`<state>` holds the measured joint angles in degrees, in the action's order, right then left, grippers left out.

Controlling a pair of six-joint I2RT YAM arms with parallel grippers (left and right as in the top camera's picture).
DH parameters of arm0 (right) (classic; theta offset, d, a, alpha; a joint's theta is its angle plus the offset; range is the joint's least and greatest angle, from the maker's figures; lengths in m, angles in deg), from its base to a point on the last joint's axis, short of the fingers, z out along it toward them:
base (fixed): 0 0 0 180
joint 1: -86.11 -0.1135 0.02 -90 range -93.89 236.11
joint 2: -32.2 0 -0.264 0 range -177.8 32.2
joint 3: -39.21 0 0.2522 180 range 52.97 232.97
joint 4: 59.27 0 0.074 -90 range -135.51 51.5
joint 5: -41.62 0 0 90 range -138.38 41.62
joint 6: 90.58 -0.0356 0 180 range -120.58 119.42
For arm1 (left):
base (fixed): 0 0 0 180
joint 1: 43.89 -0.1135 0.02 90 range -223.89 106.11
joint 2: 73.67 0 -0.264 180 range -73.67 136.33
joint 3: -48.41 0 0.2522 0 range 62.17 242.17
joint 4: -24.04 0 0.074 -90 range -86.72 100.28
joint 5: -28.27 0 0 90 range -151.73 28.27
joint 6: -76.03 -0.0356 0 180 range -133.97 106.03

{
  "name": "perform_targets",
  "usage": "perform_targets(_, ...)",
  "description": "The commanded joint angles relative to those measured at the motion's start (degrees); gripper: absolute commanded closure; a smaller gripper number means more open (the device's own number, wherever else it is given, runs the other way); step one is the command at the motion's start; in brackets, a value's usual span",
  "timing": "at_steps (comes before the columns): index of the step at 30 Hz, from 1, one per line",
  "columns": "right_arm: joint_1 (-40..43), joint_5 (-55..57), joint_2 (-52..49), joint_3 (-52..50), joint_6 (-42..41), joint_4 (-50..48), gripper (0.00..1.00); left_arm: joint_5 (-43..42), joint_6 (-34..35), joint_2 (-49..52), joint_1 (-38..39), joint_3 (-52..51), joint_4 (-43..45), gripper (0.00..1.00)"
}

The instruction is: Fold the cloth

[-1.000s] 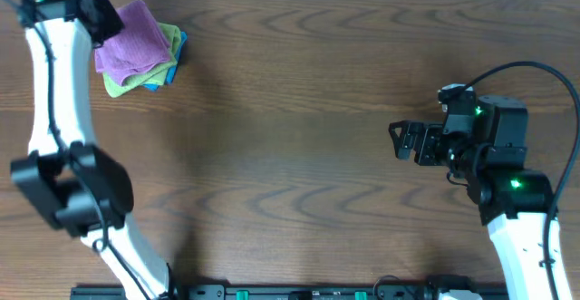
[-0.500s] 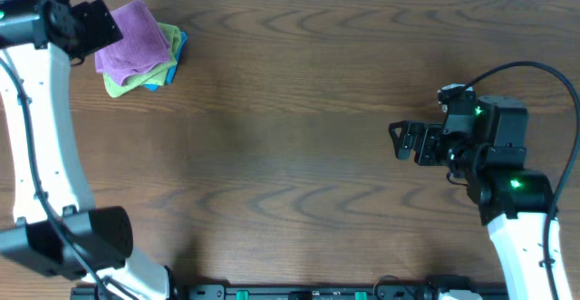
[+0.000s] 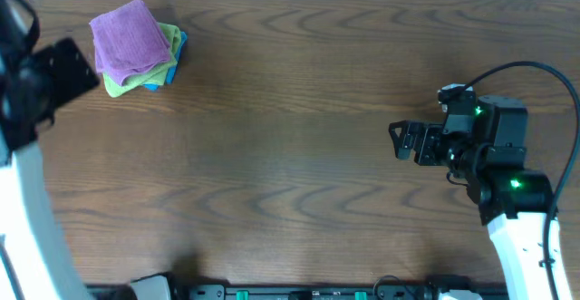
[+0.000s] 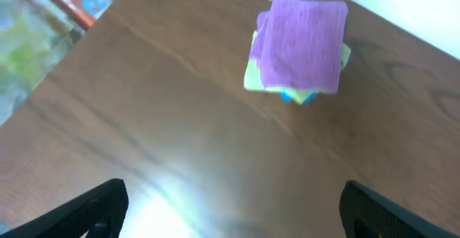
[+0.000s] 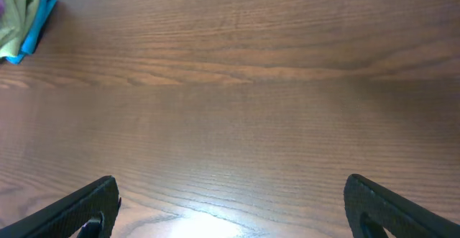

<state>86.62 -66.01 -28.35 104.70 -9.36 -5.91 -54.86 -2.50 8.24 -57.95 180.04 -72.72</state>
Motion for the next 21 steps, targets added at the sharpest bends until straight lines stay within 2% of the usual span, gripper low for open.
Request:
perform_targets(1,0.3,-0.6,0.4,-0.2,-0.8,0.1,0.01,1.2,-1.2,-4.1,-0.2,0.9,-3.4,0.05)
perform_targets(9,0.3,-0.6,0.4,-0.2,-0.8,0.1,0.01,1.0,-4.0,-16.0,-0.2,0.8,-13.8,0.05)
perform_targets(13,0.3,-0.6,0.4,-0.2,-0.8,0.1,0.01,-1.2,-8.7,-22.8,-0.2,0.4,-13.8,0.05)
perform_targets(21,0.3,-0.6,0.4,-0.2,-0.8,0.1,0.01,-1.8,-9.4,-33.0,-0.2,0.4,-13.8,0.05)
